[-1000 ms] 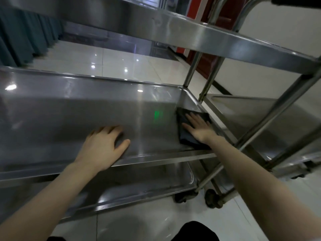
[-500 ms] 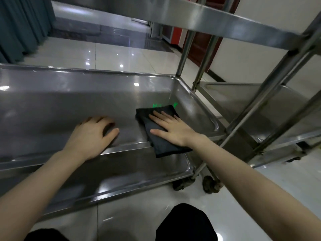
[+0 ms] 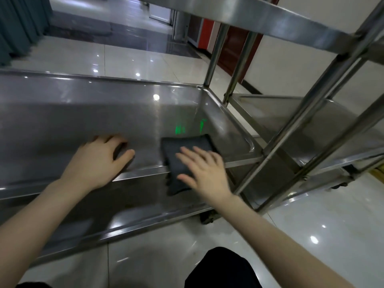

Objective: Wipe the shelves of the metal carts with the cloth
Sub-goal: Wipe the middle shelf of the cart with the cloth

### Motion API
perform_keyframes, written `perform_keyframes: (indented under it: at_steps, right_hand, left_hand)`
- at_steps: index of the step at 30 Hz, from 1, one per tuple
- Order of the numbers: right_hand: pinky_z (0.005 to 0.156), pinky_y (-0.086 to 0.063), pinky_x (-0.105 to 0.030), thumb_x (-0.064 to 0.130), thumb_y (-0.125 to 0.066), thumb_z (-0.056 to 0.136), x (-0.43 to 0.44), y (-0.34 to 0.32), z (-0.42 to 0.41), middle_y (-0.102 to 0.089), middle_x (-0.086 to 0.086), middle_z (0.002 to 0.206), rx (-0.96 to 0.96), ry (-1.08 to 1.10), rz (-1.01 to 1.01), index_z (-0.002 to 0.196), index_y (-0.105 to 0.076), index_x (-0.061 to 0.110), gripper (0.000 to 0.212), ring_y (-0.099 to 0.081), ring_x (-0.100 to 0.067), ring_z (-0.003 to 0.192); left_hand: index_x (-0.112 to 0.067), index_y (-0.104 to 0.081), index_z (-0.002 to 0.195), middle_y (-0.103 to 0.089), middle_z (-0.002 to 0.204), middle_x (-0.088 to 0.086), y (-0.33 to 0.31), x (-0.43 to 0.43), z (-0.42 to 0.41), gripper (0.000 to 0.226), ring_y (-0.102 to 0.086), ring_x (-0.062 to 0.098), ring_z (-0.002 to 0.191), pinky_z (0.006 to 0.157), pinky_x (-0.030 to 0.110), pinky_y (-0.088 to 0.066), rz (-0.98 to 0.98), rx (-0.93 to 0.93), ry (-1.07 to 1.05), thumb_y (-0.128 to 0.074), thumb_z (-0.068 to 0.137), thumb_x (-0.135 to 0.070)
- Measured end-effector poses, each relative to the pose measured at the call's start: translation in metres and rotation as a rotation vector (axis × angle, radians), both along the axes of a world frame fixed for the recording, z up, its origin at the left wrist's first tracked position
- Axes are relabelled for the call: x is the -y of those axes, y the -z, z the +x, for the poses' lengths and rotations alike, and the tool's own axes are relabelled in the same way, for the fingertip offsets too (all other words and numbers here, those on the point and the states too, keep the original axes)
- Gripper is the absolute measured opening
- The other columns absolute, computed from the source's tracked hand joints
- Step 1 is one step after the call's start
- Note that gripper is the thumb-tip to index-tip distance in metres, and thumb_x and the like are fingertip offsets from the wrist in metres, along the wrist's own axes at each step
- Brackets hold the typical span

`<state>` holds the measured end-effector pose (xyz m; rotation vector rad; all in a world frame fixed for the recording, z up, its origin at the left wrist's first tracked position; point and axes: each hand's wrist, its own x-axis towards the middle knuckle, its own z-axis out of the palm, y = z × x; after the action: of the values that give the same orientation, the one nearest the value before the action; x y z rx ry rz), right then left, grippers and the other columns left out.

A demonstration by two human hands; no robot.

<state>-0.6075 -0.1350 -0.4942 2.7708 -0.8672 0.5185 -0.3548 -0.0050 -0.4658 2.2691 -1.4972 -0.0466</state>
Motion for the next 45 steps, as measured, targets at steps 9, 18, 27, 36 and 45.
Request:
perform_keyframes:
  at_steps: [9, 18, 27, 36, 45]
  right_hand:
    - [0.112, -0.028, -0.041, 0.036, -0.058, 0.096, 0.080, -0.023, -0.097, -0.042, 0.000, 0.151, -0.158, 0.009, 0.098, 0.143, -0.047, 0.020, 0.051, -0.039, -0.024, 0.140]
    - [0.109, -0.035, -0.043, 0.048, -0.049, 0.096, 0.014, -0.012, -0.029, -0.053, 0.006, 0.143, 0.020, 0.017, 0.048, 0.136, -0.058, 0.027, 0.046, -0.050, -0.020, 0.132]
    - [0.114, -0.024, -0.033, 0.051, -0.050, 0.096, 0.044, -0.028, -0.050, -0.032, 0.007, 0.156, -0.110, -0.044, 0.159, 0.147, -0.040, 0.030, 0.056, -0.031, -0.015, 0.145]
    - [0.100, -0.044, -0.043, 0.047, -0.059, 0.090, -0.015, -0.019, 0.013, -0.056, 0.002, 0.139, 0.015, -0.134, 0.014, 0.132, -0.061, 0.024, 0.048, -0.055, -0.024, 0.128]
    - [0.099, -0.050, -0.043, 0.044, -0.069, 0.086, -0.060, -0.019, 0.092, -0.057, 0.000, 0.138, 0.006, -0.424, -0.018, 0.130, -0.064, 0.023, 0.049, -0.056, -0.023, 0.126]
  left_hand:
    - [-0.022, -0.058, 0.127, -0.060, 0.129, 0.010, 0.000, 0.001, -0.002, 0.066, -0.054, 0.037, 0.114, 0.092, 0.046, -0.048, 0.021, 0.059, -0.006, -0.033, 0.082, -0.063]
    - [-0.021, -0.062, 0.120, -0.063, 0.124, 0.009, 0.004, 0.004, -0.001, 0.050, -0.057, 0.037, 0.108, 0.088, 0.044, -0.048, 0.002, 0.096, -0.021, -0.043, 0.091, -0.057]
    - [-0.026, -0.058, 0.134, -0.053, 0.141, 0.002, -0.004, -0.057, 0.049, 0.074, -0.058, 0.028, 0.119, 0.099, 0.042, -0.046, 0.120, 0.214, 0.233, -0.020, 0.091, -0.072]
    - [-0.020, -0.058, 0.134, -0.056, 0.138, 0.005, 0.008, -0.135, 0.076, 0.066, -0.055, 0.029, 0.121, 0.101, 0.045, -0.041, 0.123, 0.298, -0.007, -0.018, 0.095, -0.058]
    - [-0.024, -0.055, 0.137, -0.050, 0.145, 0.002, 0.000, -0.172, 0.089, 0.072, -0.046, 0.023, 0.134, 0.109, 0.039, -0.033, 0.099, 0.248, 0.004, -0.012, 0.095, -0.063]
